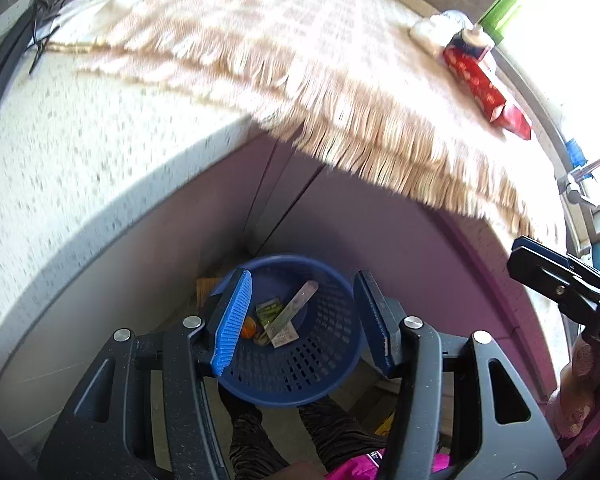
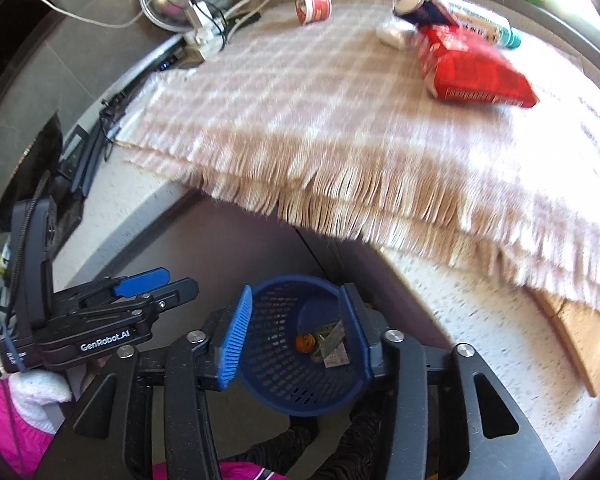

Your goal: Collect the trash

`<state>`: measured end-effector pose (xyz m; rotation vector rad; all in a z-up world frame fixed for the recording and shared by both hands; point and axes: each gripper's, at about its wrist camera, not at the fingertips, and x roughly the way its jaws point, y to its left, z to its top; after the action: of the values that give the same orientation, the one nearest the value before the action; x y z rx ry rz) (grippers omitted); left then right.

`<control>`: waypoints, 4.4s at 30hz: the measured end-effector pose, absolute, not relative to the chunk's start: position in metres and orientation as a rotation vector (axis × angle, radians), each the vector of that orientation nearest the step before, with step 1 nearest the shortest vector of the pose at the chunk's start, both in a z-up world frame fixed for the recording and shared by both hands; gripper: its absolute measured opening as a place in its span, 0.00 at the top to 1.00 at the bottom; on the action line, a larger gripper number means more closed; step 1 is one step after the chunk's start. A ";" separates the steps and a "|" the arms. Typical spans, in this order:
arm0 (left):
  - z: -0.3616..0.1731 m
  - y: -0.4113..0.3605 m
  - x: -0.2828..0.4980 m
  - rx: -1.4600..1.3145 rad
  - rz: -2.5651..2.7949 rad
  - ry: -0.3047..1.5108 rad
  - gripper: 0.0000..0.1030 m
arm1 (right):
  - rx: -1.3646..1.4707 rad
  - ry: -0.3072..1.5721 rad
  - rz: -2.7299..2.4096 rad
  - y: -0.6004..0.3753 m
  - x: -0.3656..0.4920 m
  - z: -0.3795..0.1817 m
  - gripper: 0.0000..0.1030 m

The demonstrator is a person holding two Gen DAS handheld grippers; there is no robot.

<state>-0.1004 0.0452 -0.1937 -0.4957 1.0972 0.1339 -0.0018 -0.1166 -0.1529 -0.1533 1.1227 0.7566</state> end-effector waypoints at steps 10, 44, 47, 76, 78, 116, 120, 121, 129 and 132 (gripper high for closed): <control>-0.146 0.051 -0.067 -0.486 0.155 0.981 0.37 | -0.054 1.034 0.739 -0.156 0.042 -0.100 0.44; -0.097 0.069 0.122 -0.469 0.246 0.860 0.37 | 0.322 1.258 0.681 -0.226 0.255 -0.123 0.37; -0.093 0.076 0.143 -0.473 0.254 0.849 0.36 | 0.337 1.293 0.711 -0.220 0.255 -0.132 0.37; -0.136 0.119 0.296 -0.528 0.273 0.911 0.62 | 0.449 1.452 0.883 -0.179 0.279 -0.173 0.36; -0.140 0.119 0.300 -0.549 0.247 0.908 0.72 | 0.445 1.458 0.899 -0.173 0.278 -0.174 0.36; -0.104 0.104 0.157 -0.587 0.136 0.846 0.97 | 0.107 1.186 0.841 -0.166 0.220 -0.099 0.89; -0.101 0.099 0.131 -0.588 0.119 0.847 0.97 | 0.104 1.163 0.827 -0.166 0.212 -0.094 0.89; -0.101 0.098 0.125 -0.588 0.114 0.848 0.97 | 0.105 1.157 0.823 -0.167 0.209 -0.093 0.89; -0.098 0.082 0.080 -0.579 0.054 0.855 0.97 | 0.099 1.114 0.791 -0.171 0.177 -0.085 0.89; -0.097 0.077 0.064 -0.563 0.038 0.859 0.97 | 0.111 1.105 0.779 -0.170 0.164 -0.084 0.89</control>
<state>0.0636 0.0769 -0.0968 -0.5632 0.8587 0.0383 0.1637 -0.1703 -0.0839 0.1105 1.1047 0.7791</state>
